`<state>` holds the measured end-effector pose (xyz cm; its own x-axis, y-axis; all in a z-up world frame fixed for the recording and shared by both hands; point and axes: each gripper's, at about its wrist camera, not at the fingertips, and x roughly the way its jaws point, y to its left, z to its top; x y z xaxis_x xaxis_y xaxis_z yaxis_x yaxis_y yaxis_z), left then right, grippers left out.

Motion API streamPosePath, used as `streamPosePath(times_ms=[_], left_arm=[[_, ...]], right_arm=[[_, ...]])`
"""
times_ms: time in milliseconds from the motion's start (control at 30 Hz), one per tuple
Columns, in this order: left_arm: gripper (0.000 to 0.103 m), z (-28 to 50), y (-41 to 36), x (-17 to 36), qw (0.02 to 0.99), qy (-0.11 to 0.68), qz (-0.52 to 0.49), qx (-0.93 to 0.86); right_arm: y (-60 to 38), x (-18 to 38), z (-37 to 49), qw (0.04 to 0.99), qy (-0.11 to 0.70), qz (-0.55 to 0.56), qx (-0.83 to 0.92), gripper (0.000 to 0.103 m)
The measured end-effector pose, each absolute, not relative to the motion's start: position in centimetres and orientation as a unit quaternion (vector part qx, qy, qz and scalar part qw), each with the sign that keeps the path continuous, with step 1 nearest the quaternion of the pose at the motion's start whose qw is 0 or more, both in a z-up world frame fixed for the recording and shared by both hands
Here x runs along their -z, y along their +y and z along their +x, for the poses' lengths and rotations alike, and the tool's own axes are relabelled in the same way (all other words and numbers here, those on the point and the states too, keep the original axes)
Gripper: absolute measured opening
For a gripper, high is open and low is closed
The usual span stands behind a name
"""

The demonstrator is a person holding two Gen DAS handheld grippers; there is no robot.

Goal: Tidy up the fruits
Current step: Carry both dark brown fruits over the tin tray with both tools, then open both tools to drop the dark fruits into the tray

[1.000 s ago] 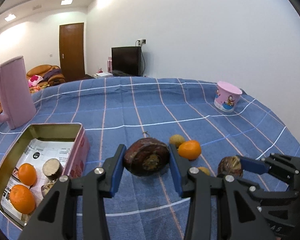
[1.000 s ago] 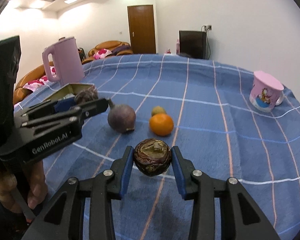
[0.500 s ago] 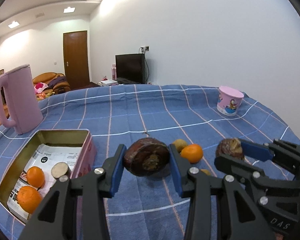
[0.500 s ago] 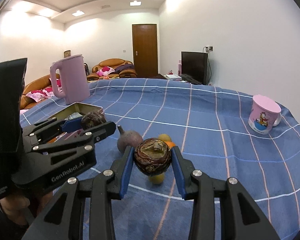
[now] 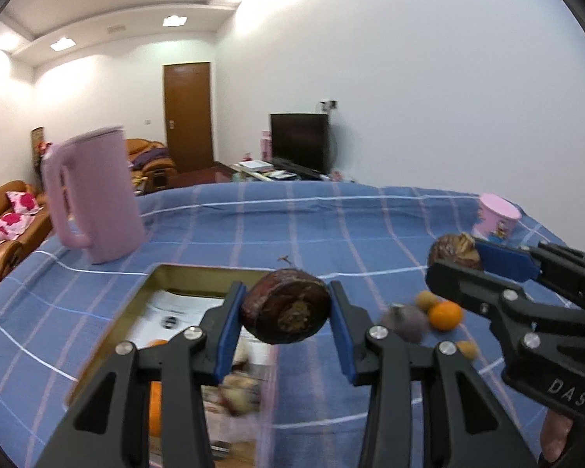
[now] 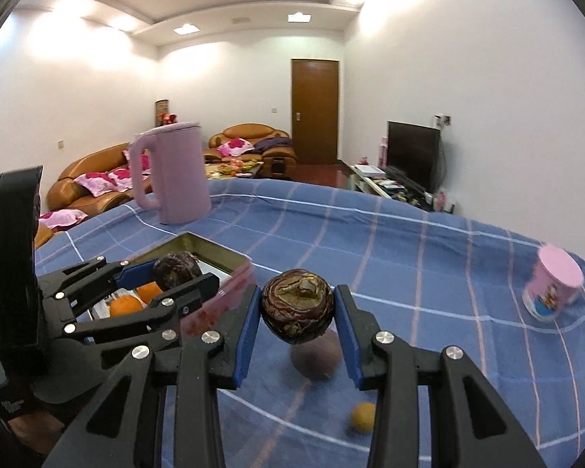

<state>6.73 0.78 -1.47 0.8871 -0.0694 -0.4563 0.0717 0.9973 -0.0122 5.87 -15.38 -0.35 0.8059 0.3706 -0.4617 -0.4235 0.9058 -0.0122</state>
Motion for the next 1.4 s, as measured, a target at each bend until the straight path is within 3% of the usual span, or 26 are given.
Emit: streamPosePath(times_ms=[367,1200,1267,1400], left_arm=[[0.044,7.9,9.9,2.7,0.958,0.282,-0.035,-0.041],[0.044,6.2,12.5,5.6,0.947,0.313,-0.046,-0.057],[0.049,5.8,12.2,5.4,0.947,0.313,-0.044,-0.051],[0.068,4.9,11.6,4.6,0.952,0.299,-0.036,-0.057]], right_arm=[[-6.9,1.6,7.8,0.922,0.255,-0.08,-0.281,0.04],[-0.1,7.0,6.7,0.877,0.317,-0.142,-0.331,0.041],[0.0,7.0,6.7,0.875,0.319,-0.142,-0.334,0.041],[0.1,6.8,5.9,0.876,0.307,-0.153,-0.338,0.055]])
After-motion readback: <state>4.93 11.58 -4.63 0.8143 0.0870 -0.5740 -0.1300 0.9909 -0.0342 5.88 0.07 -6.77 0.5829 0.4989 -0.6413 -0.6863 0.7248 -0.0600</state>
